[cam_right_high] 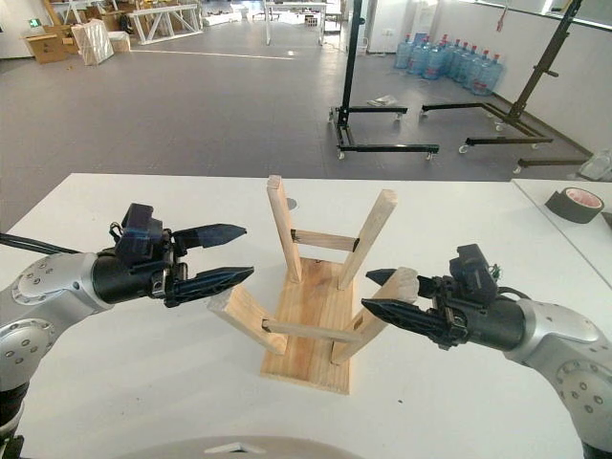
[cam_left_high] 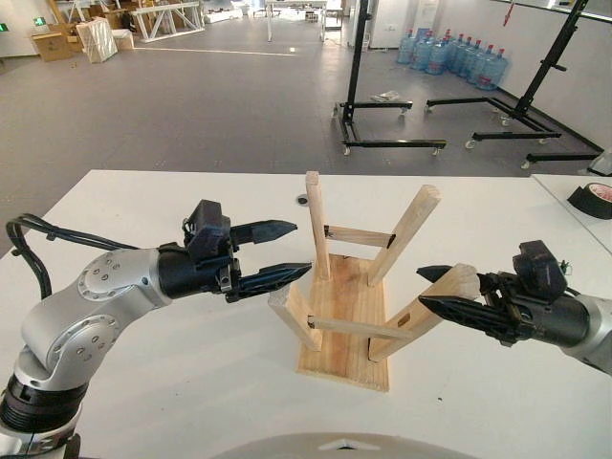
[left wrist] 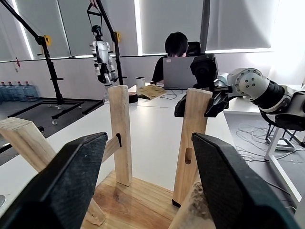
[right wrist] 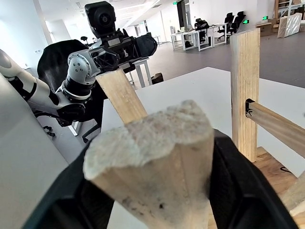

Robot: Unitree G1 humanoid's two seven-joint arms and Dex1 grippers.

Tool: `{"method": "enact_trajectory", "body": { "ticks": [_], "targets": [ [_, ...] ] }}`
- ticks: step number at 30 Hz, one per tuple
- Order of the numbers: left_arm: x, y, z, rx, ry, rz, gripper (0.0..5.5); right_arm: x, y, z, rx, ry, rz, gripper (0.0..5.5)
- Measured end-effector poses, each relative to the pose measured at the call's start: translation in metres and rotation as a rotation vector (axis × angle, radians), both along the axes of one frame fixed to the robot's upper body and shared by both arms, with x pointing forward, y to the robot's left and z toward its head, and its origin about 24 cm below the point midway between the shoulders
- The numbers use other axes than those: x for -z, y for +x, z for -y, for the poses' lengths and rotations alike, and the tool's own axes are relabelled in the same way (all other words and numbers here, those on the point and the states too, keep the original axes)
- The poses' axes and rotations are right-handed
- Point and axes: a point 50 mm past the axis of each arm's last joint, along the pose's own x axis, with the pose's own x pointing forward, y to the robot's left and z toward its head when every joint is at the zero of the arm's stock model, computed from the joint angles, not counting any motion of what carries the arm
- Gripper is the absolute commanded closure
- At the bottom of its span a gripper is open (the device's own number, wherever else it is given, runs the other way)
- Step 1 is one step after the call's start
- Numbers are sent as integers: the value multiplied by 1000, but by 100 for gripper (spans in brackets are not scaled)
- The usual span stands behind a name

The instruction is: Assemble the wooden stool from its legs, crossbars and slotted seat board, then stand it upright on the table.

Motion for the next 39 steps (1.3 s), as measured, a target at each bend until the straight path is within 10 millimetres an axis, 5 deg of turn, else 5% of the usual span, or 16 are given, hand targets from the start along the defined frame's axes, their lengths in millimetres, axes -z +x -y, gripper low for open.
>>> {"method": "enact_trajectory", "body": {
  "ticks": [22, 32, 39],
  "targets": [
    [1, 1, -7, -102, -18, 80, 227, 5, -5, -11, 25, -24, 111, 341],
    [-10, -14, -37, 84, -91, -22, 227, 4, -1, -14, 40, 6, 80, 341],
    [4, -12, -23, 156, 3, -42, 227, 4, 5, -15, 9, -17, 68, 341]
  ]
}}
